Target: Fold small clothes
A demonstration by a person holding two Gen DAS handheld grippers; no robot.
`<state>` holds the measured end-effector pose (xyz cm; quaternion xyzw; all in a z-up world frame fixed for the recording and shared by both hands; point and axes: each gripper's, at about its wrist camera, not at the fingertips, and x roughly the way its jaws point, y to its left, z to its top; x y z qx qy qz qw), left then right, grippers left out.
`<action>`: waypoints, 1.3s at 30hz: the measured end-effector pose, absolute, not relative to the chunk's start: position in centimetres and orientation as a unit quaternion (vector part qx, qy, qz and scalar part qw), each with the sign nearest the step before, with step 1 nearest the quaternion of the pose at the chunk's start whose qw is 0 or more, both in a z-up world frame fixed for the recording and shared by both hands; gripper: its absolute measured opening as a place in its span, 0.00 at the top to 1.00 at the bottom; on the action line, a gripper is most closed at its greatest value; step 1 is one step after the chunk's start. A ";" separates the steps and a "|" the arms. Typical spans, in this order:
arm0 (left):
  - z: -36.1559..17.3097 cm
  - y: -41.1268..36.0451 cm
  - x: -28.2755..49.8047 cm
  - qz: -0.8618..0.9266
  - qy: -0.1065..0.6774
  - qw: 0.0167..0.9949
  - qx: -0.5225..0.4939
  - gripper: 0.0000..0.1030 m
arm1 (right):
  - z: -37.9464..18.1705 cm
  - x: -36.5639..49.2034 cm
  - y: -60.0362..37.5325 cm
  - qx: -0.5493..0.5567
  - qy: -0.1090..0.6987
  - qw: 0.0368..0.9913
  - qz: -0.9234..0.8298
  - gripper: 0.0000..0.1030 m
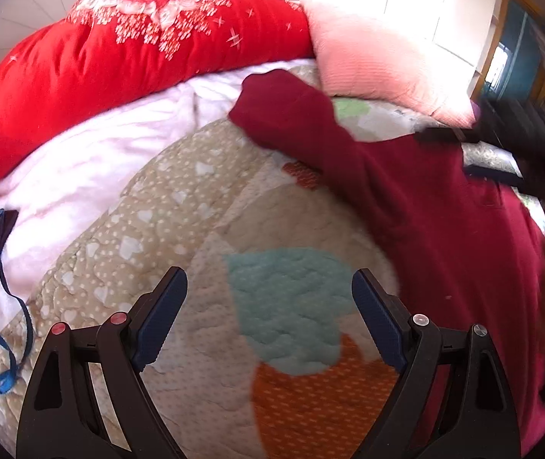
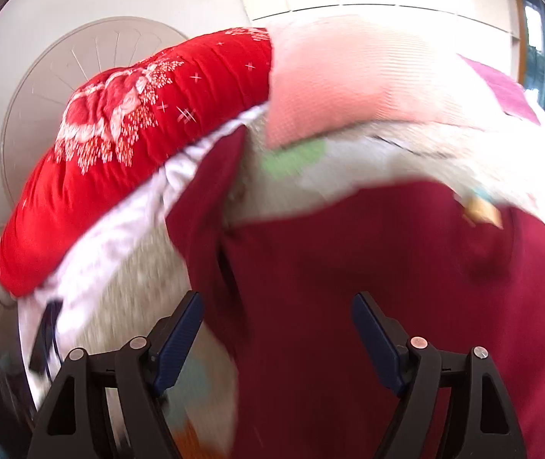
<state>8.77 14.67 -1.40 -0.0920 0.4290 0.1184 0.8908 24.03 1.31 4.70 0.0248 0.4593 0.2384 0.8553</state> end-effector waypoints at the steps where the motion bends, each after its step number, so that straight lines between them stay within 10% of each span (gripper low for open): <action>1: -1.8 15.0 8.7 0.117 0.432 0.889 -0.094 0.14 | 4.5 25.1 2.2 0.027 0.460 0.853 0.246 0.22; 11: -3.9 16.9 9.9 0.112 0.441 0.880 -0.133 0.14 | 0.3 36.4 11.5 0.026 0.488 0.830 0.270 0.22; 12: -4.0 16.9 10.0 0.113 0.439 0.882 -0.131 0.14 | -0.2 36.9 12.3 0.022 0.491 0.828 0.272 0.28; 14: -4.2 16.9 10.5 0.113 0.441 0.882 -0.120 0.14 | -0.8 37.2 13.4 0.011 0.487 0.827 0.280 0.87; 15: -4.2 16.8 10.7 0.113 0.442 0.882 -0.117 0.14 | -0.8 37.0 13.7 0.001 0.485 0.828 0.282 0.94; 27: -3.6 17.1 10.4 0.101 0.414 0.895 -0.135 0.14 | 10.5 22.0 -8.0 0.067 0.307 0.933 0.173 0.96; 31: -3.4 16.3 10.4 0.102 0.410 0.898 -0.125 0.14 | 7.0 19.2 -11.6 0.054 0.371 0.912 0.164 0.96; 34: -3.1 16.1 9.7 0.096 0.400 0.903 -0.126 0.14 | 5.7 19.1 -9.6 0.031 0.401 0.895 0.192 0.84; 37: -3.1 16.1 9.8 0.100 0.396 0.904 -0.127 0.14 | 6.0 20.8 -5.2 0.038 0.395 0.888 0.234 0.19; 39: -3.3 16.6 9.9 0.095 0.403 0.899 -0.140 0.14 | 6.7 23.1 -1.7 0.042 0.382 0.885 0.261 0.19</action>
